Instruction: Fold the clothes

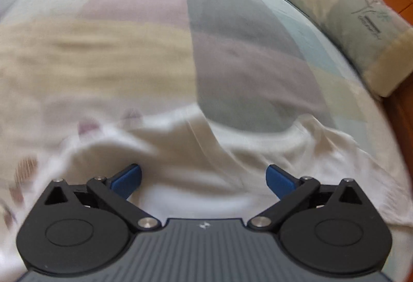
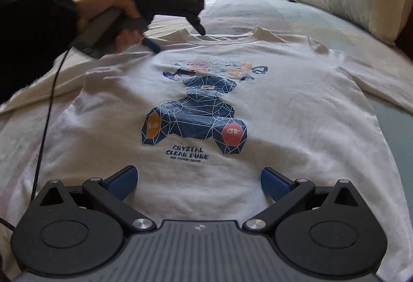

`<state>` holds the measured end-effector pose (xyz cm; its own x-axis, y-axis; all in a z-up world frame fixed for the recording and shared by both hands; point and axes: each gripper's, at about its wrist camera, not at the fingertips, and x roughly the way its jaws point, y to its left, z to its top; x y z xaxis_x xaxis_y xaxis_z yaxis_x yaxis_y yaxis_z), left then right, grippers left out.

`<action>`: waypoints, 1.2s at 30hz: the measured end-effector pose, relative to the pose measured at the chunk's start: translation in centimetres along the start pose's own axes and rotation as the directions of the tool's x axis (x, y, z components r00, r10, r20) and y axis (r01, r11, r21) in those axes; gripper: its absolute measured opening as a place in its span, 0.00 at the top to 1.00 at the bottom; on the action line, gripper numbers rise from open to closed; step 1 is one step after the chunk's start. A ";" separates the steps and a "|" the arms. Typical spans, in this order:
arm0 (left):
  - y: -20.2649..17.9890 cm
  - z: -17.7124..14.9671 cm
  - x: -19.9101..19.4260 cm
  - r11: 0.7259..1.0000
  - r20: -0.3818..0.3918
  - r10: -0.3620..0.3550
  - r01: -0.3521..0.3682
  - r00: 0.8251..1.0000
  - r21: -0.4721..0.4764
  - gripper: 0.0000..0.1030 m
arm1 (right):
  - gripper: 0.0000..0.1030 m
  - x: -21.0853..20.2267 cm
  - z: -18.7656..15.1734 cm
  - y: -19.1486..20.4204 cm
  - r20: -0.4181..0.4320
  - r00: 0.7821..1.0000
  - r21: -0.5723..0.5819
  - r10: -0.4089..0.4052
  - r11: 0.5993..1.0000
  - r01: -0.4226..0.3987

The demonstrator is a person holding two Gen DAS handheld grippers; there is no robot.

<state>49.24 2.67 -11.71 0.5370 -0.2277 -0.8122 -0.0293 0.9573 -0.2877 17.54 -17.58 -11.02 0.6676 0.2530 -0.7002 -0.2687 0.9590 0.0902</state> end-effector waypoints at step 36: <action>-0.9 -6.2 -10.6 0.973 -0.123 -0.130 0.150 0.984 0.173 0.01 | 0.00 -3.4 -0.4 0.0 -0.002 0.997 -0.005 -0.075 0.997 0.075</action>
<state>38.38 3.15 -6.02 0.4289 -0.3706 -0.8238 0.1981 0.9283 -0.3145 15.01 -18.50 -8.94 0.6846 0.1799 -0.7064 -0.2214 0.9746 0.0337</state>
